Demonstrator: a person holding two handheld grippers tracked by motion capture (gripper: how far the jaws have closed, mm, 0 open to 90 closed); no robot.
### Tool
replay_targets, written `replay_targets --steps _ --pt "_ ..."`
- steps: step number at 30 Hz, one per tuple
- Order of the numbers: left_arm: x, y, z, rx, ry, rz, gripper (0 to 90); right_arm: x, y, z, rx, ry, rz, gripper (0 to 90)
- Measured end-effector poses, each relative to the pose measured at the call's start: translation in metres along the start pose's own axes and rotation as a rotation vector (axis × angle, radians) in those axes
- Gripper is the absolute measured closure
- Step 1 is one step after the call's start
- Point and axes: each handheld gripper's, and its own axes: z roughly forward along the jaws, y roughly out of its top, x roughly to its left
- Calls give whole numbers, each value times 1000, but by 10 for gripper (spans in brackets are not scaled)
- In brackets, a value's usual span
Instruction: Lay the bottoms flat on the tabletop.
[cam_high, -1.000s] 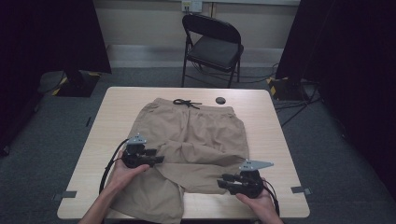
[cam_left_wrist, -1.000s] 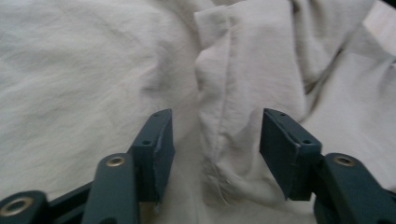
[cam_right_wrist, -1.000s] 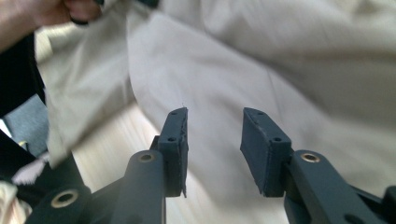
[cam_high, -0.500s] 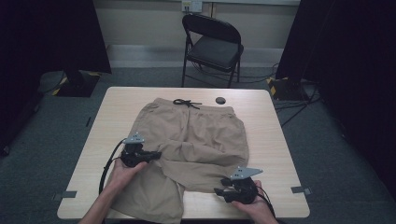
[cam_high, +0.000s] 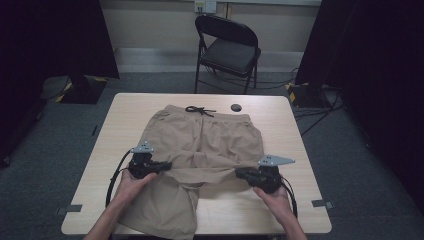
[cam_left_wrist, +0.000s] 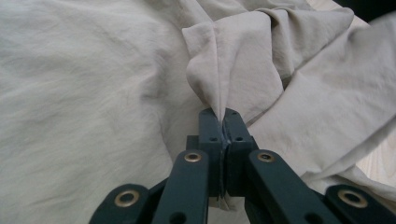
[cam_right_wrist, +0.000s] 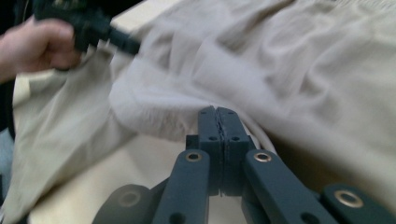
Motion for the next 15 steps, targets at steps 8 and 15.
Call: replay_targets --steps 8,15 --pt "6 -4 4 25 17 -20 886 -43 15 50 74 -64 79 881" --pt "10 -6 6 38 20 -33 885 -59 7 72 124 -182 127 631"
